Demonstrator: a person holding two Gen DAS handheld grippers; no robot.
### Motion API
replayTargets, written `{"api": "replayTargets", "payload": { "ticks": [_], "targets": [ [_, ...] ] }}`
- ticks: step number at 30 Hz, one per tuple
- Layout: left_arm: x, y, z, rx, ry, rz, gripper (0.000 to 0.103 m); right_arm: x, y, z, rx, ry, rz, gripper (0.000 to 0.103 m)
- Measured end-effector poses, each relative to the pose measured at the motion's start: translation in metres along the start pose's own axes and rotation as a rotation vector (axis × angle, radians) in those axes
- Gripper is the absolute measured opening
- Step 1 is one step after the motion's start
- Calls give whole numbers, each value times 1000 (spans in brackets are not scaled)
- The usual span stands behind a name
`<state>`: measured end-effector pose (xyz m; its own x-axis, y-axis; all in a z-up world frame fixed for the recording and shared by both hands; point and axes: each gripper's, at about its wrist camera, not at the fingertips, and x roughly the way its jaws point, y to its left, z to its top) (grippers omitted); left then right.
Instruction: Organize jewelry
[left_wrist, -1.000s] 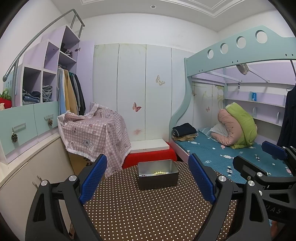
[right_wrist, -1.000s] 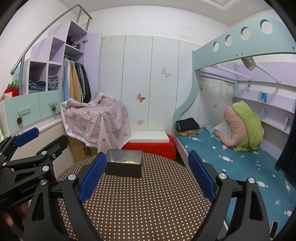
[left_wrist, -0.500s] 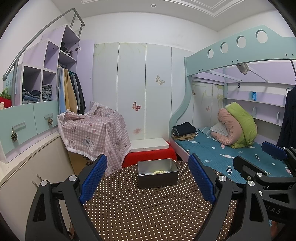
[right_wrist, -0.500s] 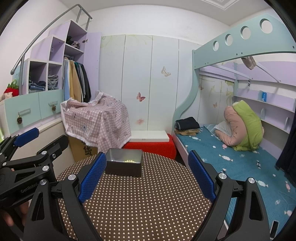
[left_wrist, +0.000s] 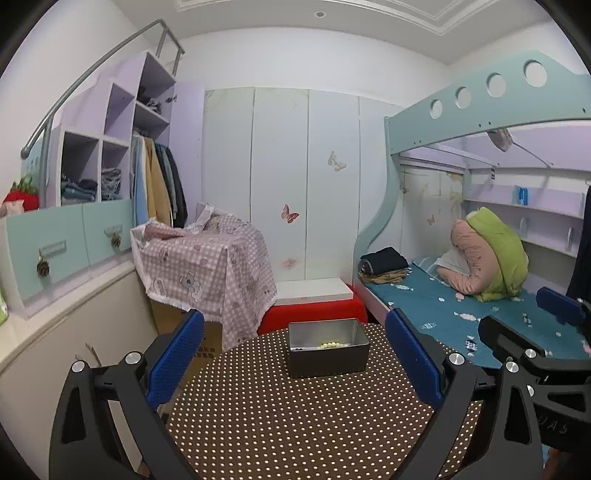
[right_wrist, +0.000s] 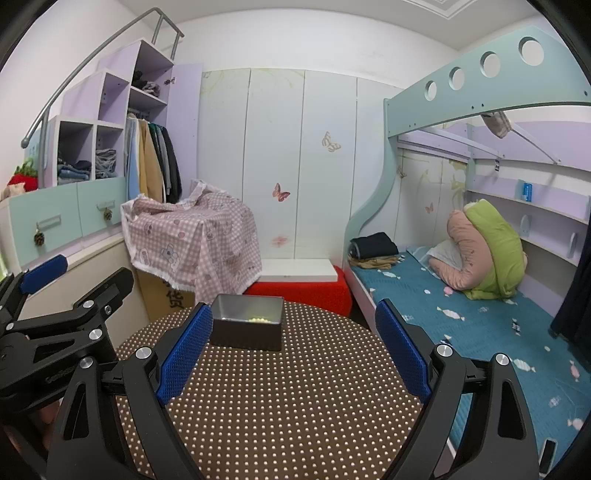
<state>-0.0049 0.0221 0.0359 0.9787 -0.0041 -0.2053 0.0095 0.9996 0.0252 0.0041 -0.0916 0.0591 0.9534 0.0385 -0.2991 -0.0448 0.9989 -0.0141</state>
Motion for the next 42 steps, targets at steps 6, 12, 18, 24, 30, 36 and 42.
{"api": "replayTargets", "payload": {
  "ticks": [6, 12, 18, 24, 30, 36, 42],
  "targets": [
    [2, -2, 0, 16, -2, -23, 95, 3, 2, -9, 3, 4, -6, 87],
    [5, -1, 3, 11, 9, -38, 95, 2, 4, -11, 3, 6, -9, 87],
    [6, 1, 5, 12, 8, -41, 95, 2, 3, -10, 5, 7, -8, 87],
    [8, 2, 6, 13, 9, -43, 95, 2, 3, -10, 5, 7, -7, 87],
    [8, 2, 7, 16, 9, -45, 95, 1, 3, -11, 7, 5, -9, 87],
    [7, 1, 8, 17, 9, -45, 95, 1, 3, -11, 7, 5, -9, 87],
    [8, 0, 9, 18, 8, -44, 95, 2, 3, -11, 8, 4, -11, 87]
  ]
}}
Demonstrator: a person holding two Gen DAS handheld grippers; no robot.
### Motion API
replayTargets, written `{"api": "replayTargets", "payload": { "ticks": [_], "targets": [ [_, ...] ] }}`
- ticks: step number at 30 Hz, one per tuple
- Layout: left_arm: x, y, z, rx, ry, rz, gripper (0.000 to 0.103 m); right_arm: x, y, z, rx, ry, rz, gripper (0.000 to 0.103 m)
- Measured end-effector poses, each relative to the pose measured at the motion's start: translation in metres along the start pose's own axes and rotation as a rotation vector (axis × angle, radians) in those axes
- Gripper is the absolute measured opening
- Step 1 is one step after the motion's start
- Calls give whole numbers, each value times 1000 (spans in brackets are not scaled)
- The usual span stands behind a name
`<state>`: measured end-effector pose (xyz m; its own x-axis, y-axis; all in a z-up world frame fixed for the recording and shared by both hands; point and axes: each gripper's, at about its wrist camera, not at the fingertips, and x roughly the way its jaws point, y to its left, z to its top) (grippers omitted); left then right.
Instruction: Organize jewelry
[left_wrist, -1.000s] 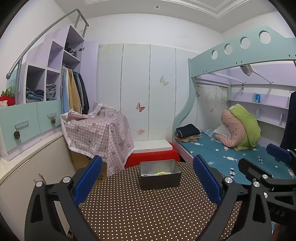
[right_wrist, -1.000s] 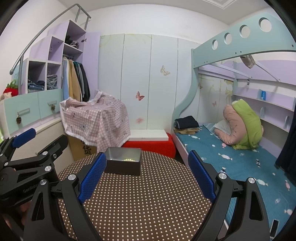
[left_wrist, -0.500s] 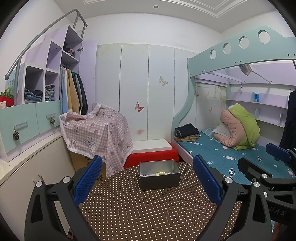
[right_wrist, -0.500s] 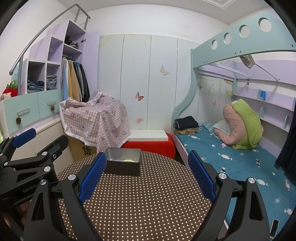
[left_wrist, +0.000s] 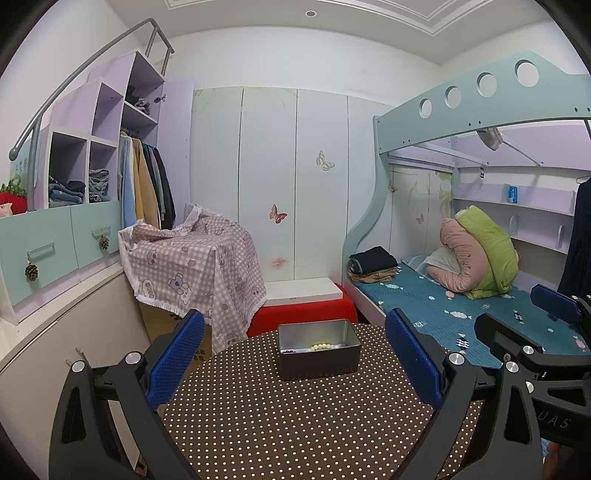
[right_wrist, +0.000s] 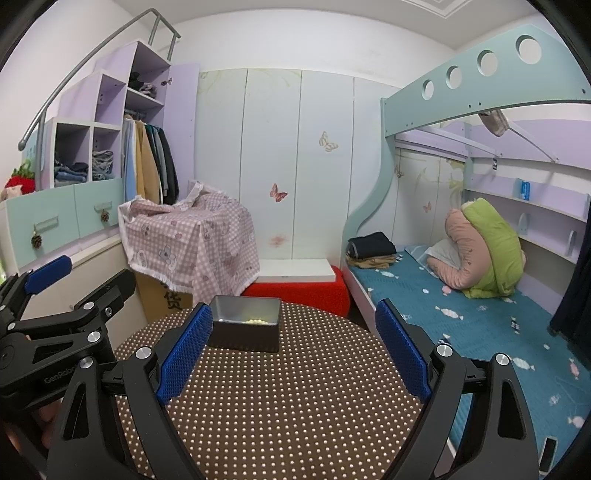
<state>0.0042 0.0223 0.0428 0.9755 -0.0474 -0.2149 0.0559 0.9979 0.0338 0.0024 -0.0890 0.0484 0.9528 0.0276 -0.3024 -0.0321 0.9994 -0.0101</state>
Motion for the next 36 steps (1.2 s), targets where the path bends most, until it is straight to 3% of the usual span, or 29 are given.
{"api": "replayTargets", "payload": {
  "ticks": [36],
  "targets": [
    [2, 1, 5, -2, 9, -3, 95, 1, -2, 2, 1, 4, 1, 87]
  ]
}}
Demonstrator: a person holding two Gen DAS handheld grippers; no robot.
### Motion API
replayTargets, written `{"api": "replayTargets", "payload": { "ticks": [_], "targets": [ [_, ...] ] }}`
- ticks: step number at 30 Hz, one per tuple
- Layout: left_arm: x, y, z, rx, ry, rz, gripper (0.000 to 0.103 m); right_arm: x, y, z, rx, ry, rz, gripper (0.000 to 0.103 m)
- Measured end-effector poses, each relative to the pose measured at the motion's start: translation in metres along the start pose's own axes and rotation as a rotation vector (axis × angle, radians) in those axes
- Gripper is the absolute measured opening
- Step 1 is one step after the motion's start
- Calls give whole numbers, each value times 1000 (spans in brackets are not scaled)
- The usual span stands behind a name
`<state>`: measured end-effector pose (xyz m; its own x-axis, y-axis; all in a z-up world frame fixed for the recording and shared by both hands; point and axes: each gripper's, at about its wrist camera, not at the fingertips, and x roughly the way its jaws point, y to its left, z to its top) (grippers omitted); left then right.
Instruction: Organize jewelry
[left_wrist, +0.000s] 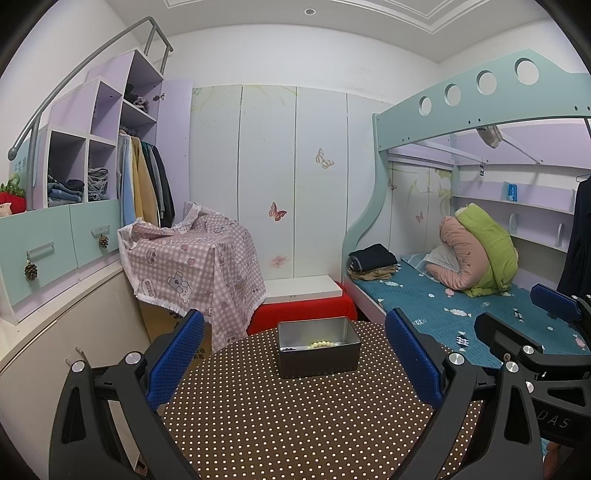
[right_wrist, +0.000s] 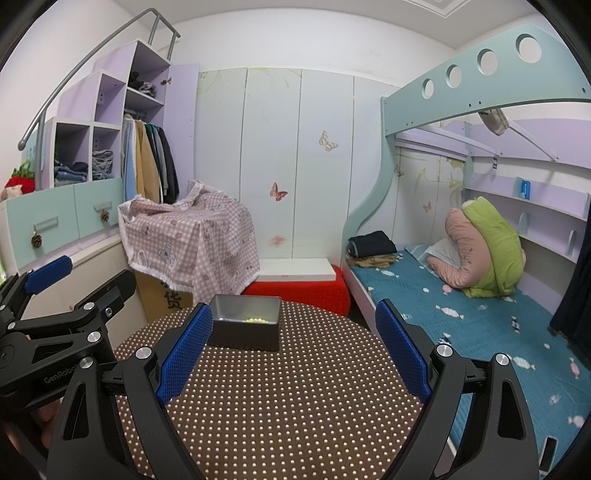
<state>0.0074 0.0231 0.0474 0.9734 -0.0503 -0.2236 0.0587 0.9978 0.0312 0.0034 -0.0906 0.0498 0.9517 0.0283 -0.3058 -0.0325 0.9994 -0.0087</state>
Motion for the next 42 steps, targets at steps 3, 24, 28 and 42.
{"api": "replayTargets", "payload": {
  "ticks": [3, 24, 28, 42],
  "targets": [
    [0, 0, 0, 0, 0, 0, 95, 0, -1, 1, 0, -1, 0, 87],
    [4, 0, -2, 2, 16, -17, 95, 1, -1, 0, 2, 2, -2, 87],
    [4, 2, -4, -17, 15, -18, 95, 2, -1, -1, 1, 1, -1, 87],
    [3, 4, -4, -13, 10, -17, 95, 2, -1, -1, 2, 2, -1, 87]
  ]
}}
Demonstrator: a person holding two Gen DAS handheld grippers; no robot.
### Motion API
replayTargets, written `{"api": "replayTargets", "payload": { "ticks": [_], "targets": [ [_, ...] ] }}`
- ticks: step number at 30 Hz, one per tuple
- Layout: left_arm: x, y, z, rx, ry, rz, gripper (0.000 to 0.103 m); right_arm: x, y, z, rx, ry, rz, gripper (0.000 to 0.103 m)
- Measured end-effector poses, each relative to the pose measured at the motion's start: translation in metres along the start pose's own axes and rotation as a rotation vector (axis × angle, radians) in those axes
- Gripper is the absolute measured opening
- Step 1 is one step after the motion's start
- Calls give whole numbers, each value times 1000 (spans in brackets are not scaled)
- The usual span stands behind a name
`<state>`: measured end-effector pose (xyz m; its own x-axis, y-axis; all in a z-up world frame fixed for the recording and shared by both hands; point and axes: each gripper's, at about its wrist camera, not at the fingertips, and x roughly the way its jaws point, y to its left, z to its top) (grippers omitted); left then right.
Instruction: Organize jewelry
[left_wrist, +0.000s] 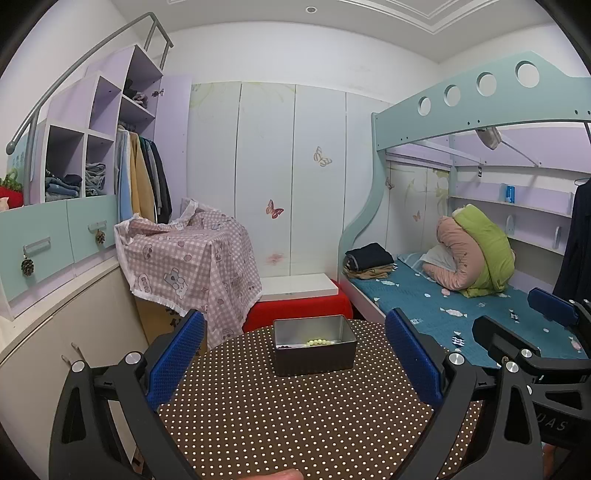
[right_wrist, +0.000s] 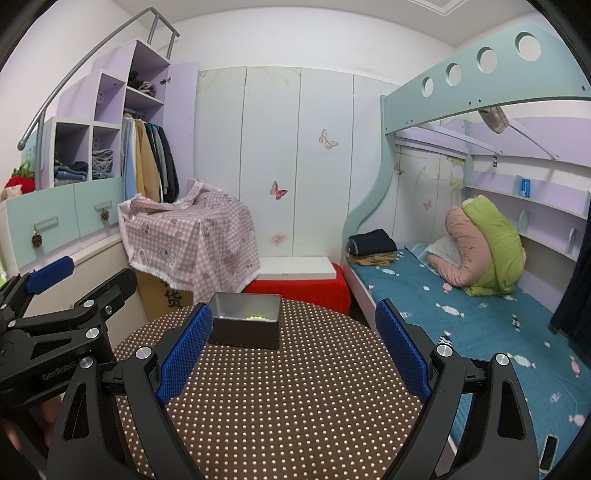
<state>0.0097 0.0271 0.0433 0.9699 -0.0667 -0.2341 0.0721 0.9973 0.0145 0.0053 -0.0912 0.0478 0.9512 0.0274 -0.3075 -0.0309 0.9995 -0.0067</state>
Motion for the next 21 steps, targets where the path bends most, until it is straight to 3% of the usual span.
{"api": "replayTargets", "payload": {
  "ticks": [21],
  "targets": [
    [3, 2, 1, -5, 8, -2, 95, 0, 0, 1, 1, 1, 0, 87]
  ]
}}
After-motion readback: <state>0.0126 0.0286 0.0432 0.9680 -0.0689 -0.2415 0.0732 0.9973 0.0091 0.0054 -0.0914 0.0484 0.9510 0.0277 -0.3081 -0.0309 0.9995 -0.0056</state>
